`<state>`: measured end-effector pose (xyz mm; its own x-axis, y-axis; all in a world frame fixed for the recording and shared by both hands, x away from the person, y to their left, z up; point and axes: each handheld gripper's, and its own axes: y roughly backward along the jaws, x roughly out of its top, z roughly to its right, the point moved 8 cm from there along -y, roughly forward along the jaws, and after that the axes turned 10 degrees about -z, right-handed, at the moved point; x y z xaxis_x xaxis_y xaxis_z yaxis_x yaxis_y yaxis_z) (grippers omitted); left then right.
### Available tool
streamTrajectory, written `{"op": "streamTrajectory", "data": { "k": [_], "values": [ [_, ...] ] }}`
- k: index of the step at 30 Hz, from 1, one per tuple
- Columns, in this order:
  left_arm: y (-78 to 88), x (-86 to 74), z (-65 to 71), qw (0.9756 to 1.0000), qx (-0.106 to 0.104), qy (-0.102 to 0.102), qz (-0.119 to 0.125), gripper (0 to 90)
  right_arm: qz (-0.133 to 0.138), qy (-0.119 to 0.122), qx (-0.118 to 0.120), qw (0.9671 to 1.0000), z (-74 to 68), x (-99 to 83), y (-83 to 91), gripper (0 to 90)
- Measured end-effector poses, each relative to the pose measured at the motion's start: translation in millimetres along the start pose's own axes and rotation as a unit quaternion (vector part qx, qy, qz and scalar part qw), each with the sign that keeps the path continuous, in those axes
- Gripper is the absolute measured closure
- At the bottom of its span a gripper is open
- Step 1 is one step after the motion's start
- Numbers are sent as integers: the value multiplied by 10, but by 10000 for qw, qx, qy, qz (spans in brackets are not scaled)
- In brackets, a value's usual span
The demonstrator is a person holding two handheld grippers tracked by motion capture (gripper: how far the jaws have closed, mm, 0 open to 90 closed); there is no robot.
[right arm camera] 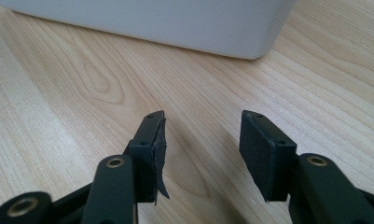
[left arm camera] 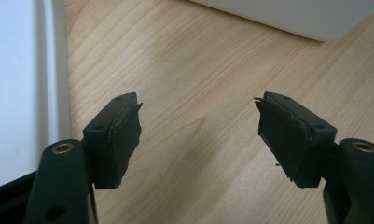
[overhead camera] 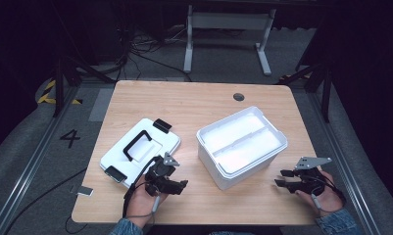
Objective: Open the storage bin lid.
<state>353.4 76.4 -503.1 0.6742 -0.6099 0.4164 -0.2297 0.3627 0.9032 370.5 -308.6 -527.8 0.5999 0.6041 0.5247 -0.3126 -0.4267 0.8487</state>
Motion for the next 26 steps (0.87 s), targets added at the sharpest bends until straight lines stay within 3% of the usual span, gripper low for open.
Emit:
{"op": "streamTrajectory", "data": {
  "k": [6,9,11,12,15,21,26],
  "values": [
    [-92,-21,-20,10000,27,92,7,257,54,28,-56,10000,19,0,-12,510],
    [-118,-38,-59,9997,188,134,-77,233,76,50,-82,9999,27,-4,-29,503],
    [-125,-31,-70,9997,219,117,-10,229,112,83,-118,9998,39,-7,-42,496],
    [-140,-35,-80,9990,398,211,67,229,149,95,-130,9998,42,-6,-46,493],
    [-165,-32,-88,9981,572,218,120,228,224,122,-154,9996,48,-4,-55,489],
    [-247,-50,-92,9967,804,20,-94,221,335,176,-222,9990,58,-2,-72,478],
    [-256,-40,-56,9967,804,-51,-69,223,376,145,-204,9990,62,0,-76,475]
  ]
}}
